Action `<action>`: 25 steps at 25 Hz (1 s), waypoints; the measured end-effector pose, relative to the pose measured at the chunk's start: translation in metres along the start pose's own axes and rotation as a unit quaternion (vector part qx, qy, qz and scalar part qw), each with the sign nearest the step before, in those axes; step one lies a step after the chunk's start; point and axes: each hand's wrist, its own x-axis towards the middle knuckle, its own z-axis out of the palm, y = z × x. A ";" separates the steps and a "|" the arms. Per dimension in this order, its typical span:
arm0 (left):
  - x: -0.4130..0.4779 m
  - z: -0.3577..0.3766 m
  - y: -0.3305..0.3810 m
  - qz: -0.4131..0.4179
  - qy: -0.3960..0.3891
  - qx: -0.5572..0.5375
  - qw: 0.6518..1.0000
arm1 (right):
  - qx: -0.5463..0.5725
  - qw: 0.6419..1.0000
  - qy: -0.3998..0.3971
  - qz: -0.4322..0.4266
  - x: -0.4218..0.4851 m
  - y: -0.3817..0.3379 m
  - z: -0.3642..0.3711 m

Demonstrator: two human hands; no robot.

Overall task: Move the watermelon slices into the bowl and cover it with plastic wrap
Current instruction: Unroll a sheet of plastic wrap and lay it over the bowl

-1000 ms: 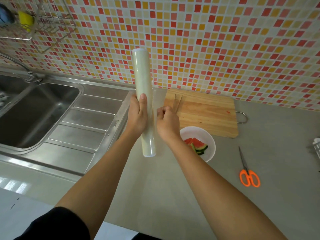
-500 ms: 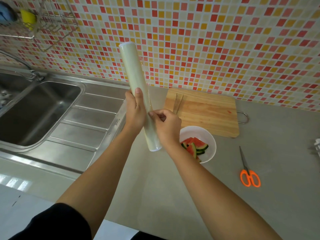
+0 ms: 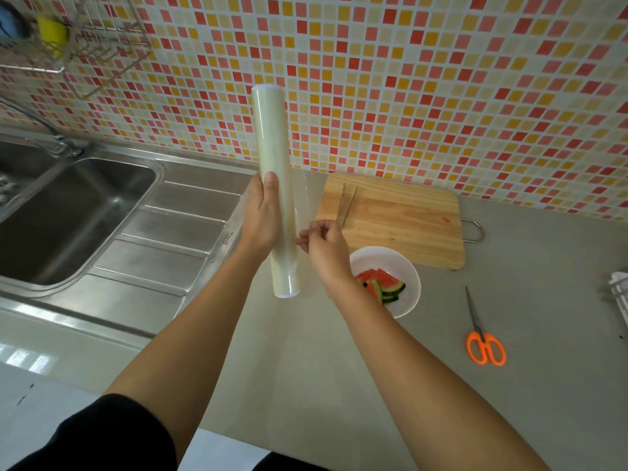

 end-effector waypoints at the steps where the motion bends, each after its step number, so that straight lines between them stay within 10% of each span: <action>1: 0.001 -0.001 0.003 0.003 0.000 0.005 1.000 | -0.020 1.000 -0.017 0.003 0.000 0.003 0.000; 9: 0.012 -0.003 0.022 0.030 -0.003 0.045 0.999 | -0.093 0.990 -0.086 -0.057 0.000 0.010 -0.001; 18: 0.012 -0.003 0.020 0.033 0.005 0.000 0.999 | 0.021 0.998 0.020 -0.063 -0.005 0.013 0.001; 25: 0.015 -0.005 0.012 0.025 0.048 -0.002 0.999 | -0.220 0.968 0.020 -0.117 -0.004 0.002 0.007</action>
